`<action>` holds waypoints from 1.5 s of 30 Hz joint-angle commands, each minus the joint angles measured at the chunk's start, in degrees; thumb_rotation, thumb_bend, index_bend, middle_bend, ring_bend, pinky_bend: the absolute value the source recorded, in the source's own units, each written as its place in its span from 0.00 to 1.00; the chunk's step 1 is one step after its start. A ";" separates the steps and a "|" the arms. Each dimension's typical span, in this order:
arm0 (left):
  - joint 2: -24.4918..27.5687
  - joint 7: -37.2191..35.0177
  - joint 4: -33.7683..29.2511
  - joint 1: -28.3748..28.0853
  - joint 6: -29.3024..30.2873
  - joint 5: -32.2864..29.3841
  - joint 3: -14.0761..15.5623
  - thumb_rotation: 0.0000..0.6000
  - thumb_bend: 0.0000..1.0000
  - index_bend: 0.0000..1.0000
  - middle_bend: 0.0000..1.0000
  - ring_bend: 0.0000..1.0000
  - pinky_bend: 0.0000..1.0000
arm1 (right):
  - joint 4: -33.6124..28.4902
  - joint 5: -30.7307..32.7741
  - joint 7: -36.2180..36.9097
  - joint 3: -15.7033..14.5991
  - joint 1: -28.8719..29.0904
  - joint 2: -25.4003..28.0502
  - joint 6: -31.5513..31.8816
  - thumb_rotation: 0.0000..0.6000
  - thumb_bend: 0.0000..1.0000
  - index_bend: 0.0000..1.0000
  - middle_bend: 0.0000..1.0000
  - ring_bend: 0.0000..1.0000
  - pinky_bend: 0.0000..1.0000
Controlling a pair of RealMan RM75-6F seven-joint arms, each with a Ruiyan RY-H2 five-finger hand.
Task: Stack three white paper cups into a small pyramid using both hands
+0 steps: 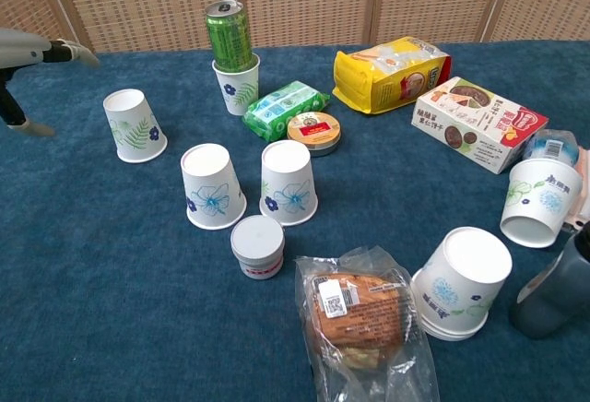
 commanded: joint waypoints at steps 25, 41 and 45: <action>-11.59 3.48 9.47 -7.73 2.55 -8.22 1.77 1.00 0.32 0.11 0.01 0.08 0.35 | 0.88 -0.61 2.07 1.47 -0.65 -0.43 1.44 1.00 0.19 0.08 0.08 0.04 0.13; -15.68 3.14 11.95 -7.37 6.92 -4.18 1.98 1.00 0.35 0.39 0.29 0.40 0.50 | 1.41 -1.66 2.92 1.62 -0.78 -0.80 2.07 1.00 0.20 0.11 0.11 0.04 0.13; -15.15 3.01 10.49 -6.95 7.71 -3.24 2.03 1.00 0.35 0.39 0.29 0.40 0.50 | 1.24 -1.78 3.03 1.59 -0.81 -0.68 2.07 1.00 0.20 0.11 0.11 0.04 0.13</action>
